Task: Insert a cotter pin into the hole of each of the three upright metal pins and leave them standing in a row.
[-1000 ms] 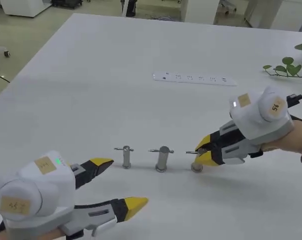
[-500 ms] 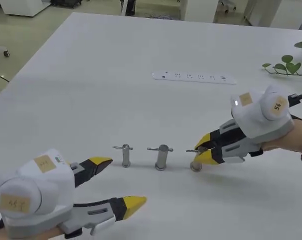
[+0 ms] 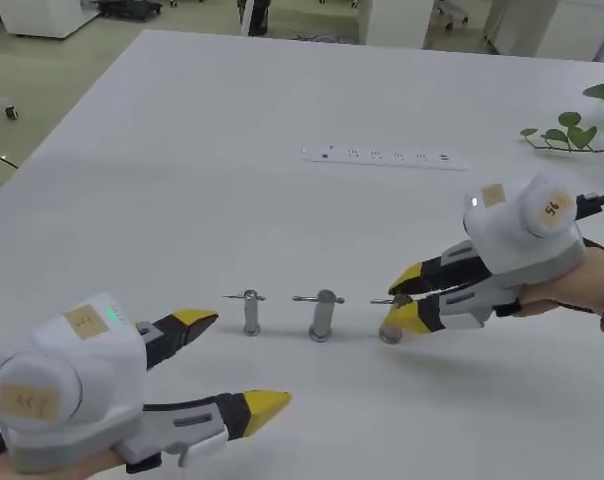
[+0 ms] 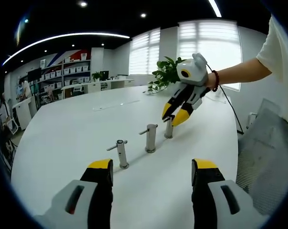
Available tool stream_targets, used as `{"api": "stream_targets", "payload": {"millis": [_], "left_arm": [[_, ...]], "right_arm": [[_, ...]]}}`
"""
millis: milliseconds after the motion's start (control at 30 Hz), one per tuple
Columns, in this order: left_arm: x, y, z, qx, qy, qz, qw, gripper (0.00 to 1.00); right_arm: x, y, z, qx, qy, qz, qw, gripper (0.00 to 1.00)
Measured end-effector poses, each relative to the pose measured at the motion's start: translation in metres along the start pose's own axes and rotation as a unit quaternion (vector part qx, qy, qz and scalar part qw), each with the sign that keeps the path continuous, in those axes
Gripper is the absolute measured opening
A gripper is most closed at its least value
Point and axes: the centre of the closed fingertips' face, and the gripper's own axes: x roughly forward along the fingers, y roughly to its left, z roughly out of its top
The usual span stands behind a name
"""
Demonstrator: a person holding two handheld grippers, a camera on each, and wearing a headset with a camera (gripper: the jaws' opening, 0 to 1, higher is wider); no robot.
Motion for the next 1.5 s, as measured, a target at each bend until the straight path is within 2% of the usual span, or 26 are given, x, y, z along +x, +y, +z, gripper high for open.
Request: {"api": "stream_targets", "payload": {"millis": [133,300,433,533,567,633,767,900,1033,1100,1167,1400,1500], "left_arm": [[-0.003,0.004,0.002,-0.011,-0.001,0.008,0.9999,0.69],[-0.008,0.008,0.008,-0.012,-0.003,0.014,0.9998,0.71],[-0.012,0.011,0.011,-0.012,-0.003,0.019,0.9997,0.74],[-0.015,0.011,0.013,-0.057,-0.002,0.016,0.9982,0.79],[-0.016,0.012,0.013,-0.059,-0.004,0.018,0.9981,0.80],[-0.019,0.013,0.016,-0.055,-0.008,0.022,0.9982,0.80],[-0.024,0.013,0.014,-0.032,0.006,0.031,0.9990,0.82],[-0.027,0.010,0.013,-0.024,0.012,0.032,0.9991,0.84],[-0.030,0.008,0.011,-0.017,0.015,0.034,0.9992,0.89],[-0.031,0.007,0.010,-0.015,0.015,0.037,0.9991,0.91],[-0.032,0.007,0.010,-0.009,0.015,0.041,0.9990,0.91],[-0.034,0.008,0.010,-0.015,0.013,0.045,0.9988,0.97],[-0.035,0.010,0.011,-0.015,0.011,0.048,0.9987,0.98]], "right_arm": [[-0.009,-0.001,0.007,0.040,-0.019,-0.027,0.9986,0.32],[-0.018,0.006,0.011,0.087,-0.039,-0.048,0.9943,0.49],[-0.025,0.014,0.009,0.099,-0.039,-0.065,0.9922,0.56],[-0.031,0.021,0.008,0.122,-0.049,-0.078,0.9882,0.61],[-0.032,0.023,0.008,0.122,-0.052,-0.080,0.9880,0.63],[-0.036,0.027,0.007,0.126,-0.057,-0.090,0.9864,0.65],[-0.041,0.033,0.005,0.139,-0.064,-0.101,0.9830,0.69],[-0.047,0.040,0.003,0.160,-0.077,-0.116,0.9773,0.77],[-0.048,0.046,-0.008,0.168,-0.070,-0.125,0.9754,0.82],[-0.048,0.048,-0.011,0.179,-0.073,-0.131,0.9725,0.86],[-0.047,0.052,-0.013,0.179,-0.075,-0.132,0.9721,0.89],[-0.047,0.058,-0.014,0.197,-0.088,-0.142,0.9660,0.99],[-0.046,0.061,-0.015,0.196,-0.087,-0.143,0.9663,1.00]]}}
